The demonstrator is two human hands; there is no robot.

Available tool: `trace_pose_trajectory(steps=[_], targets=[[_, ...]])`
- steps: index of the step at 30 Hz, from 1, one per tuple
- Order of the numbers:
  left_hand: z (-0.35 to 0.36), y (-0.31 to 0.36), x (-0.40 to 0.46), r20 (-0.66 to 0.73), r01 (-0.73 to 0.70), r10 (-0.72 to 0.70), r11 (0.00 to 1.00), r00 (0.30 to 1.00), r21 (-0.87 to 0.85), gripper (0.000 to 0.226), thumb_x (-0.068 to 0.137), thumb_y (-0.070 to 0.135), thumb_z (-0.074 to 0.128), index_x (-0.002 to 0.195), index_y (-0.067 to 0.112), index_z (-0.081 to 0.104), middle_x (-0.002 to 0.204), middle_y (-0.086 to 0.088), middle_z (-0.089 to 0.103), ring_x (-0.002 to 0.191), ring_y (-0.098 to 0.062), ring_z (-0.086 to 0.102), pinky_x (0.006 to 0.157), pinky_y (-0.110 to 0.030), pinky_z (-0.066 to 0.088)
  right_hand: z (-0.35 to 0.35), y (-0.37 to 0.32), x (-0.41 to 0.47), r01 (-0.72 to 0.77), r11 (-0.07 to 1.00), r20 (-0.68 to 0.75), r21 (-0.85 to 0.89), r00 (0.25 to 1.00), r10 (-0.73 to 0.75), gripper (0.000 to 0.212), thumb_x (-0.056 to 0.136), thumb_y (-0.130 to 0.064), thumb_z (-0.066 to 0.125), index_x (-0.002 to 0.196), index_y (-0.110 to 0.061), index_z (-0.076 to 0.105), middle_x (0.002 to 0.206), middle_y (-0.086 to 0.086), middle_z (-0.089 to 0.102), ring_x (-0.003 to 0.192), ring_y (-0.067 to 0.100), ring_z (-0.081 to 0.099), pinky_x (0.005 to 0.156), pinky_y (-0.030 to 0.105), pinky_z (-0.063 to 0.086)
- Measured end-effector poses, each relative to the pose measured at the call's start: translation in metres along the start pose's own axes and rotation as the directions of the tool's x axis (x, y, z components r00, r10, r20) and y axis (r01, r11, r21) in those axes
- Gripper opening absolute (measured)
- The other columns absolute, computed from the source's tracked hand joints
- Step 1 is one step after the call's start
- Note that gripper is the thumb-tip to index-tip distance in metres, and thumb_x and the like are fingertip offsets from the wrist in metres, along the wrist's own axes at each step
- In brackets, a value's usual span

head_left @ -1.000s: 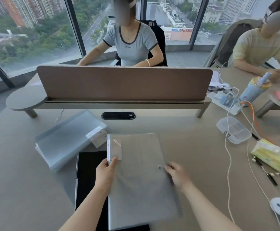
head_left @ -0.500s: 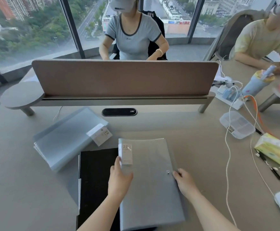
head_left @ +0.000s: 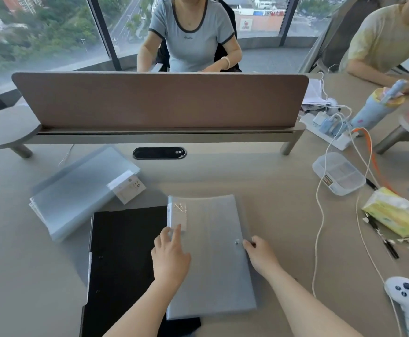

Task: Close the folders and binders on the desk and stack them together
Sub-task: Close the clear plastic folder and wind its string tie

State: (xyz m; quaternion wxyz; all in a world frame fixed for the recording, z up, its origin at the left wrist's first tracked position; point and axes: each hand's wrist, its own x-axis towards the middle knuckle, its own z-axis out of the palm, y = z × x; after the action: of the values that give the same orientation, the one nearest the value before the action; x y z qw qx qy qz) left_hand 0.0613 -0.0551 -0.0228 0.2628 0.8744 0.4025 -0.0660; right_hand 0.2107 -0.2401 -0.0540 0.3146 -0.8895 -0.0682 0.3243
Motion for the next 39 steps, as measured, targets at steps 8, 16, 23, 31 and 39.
trace_pose_trajectory(steps=[8,16,23,31,39], targets=[[0.031,0.036,-0.009,0.341,-0.482,0.385,0.834,0.857,0.269,0.067,0.094,0.043,0.053,0.153,0.028,0.026,0.167,-0.003,0.006,0.154,-0.026,-0.001,0.124,-0.041,-0.003,-0.006,-0.002,-0.002,-0.043,0.970,-0.001,-0.239,0.999,0.044,0.036,0.095,-0.042,0.046,0.068,-0.019,0.036,0.067,0.000,0.048,0.068,0.026,0.049,0.054,0.033,0.028],[0.045,0.030,-0.007,0.409,-0.495,0.351,0.804,0.843,0.330,0.077,0.092,0.050,0.054,0.156,0.033,0.015,0.168,-0.003,-0.007,0.154,-0.026,-0.009,0.124,-0.046,-0.003,-0.033,-0.016,0.003,-0.160,0.819,0.184,-0.552,0.934,0.307,0.015,0.080,-0.018,0.056,0.086,-0.012,0.068,0.067,0.004,0.055,0.079,0.026,0.063,0.062,0.022,0.041],[0.048,0.032,-0.004,0.406,-0.505,0.359,0.790,0.840,0.346,0.084,0.087,0.054,0.060,0.155,0.035,0.016,0.167,-0.005,-0.002,0.153,-0.029,-0.003,0.123,-0.047,0.002,-0.024,-0.034,0.022,-0.251,0.926,0.106,-0.283,0.951,0.291,0.021,0.082,-0.010,0.046,0.067,-0.010,0.062,0.059,0.005,0.060,0.056,0.023,0.055,0.048,0.020,0.033],[0.052,0.027,0.000,0.383,-0.512,0.382,0.791,0.841,0.336,0.083,0.084,0.054,0.064,0.153,0.038,0.021,0.166,-0.003,0.005,0.152,-0.028,0.003,0.121,-0.045,0.005,0.012,-0.055,0.029,-0.015,0.911,0.053,-0.413,0.998,0.041,0.026,0.084,-0.012,0.045,0.095,-0.008,0.069,0.102,0.013,0.070,0.098,0.032,0.066,0.076,0.030,0.047],[0.054,0.022,0.003,0.370,-0.513,0.394,0.797,0.841,0.319,0.084,0.083,0.055,0.065,0.153,0.037,0.023,0.166,-0.001,0.005,0.152,-0.027,0.004,0.121,-0.044,0.006,0.030,-0.052,0.010,0.162,0.818,0.138,-0.552,0.985,-0.102,0.025,0.092,-0.019,0.044,0.094,-0.010,0.066,0.109,0.015,0.068,0.104,0.034,0.062,0.075,0.031,0.043]])
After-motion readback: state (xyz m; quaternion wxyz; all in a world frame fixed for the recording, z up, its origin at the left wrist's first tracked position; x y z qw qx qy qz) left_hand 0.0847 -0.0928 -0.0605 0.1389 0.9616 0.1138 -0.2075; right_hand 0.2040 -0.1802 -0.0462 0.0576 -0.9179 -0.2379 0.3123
